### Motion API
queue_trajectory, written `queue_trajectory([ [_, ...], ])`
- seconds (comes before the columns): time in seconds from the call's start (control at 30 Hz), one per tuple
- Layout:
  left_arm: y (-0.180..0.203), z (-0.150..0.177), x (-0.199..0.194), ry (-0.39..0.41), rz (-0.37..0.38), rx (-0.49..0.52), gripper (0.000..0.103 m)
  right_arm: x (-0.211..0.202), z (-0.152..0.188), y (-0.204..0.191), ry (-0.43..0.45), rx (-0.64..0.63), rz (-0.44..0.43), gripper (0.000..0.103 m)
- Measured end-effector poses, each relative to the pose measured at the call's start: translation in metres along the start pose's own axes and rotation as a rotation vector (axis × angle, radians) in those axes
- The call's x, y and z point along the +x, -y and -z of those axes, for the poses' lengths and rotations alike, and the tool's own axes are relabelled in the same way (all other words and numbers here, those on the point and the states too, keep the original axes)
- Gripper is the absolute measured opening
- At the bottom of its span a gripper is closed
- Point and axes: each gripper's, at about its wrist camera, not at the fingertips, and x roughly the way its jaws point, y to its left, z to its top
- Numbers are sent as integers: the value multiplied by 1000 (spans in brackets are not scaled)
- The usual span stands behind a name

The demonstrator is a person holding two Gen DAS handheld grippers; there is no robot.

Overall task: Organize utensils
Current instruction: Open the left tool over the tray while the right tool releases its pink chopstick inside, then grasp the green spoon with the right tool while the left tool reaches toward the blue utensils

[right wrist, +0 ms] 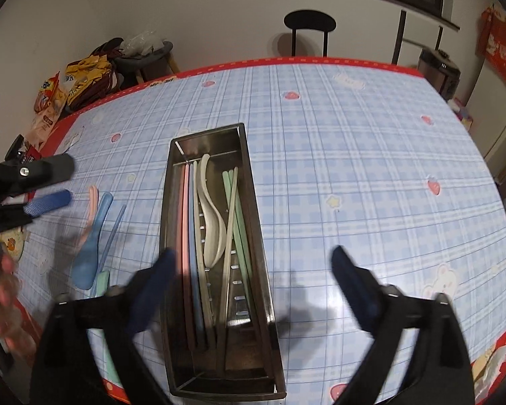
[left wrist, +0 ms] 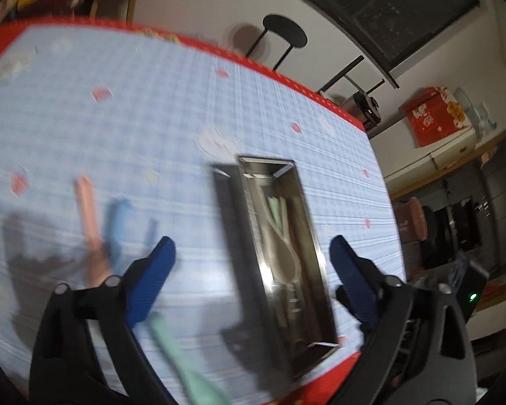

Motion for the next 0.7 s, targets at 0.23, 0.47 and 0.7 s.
queue_trajectory([
  [0.23,-42,11,-39,67,-178,139,98,-2,11,-16,-19,-31,3,97],
  [0.47,-91,46,-71,121,-275,217,98,-2,21,-56,-48,-115,-75,97],
  [0.7,-118,82,-80,87,-268,201,98,8,43,-117,-155,-249,-231,56],
])
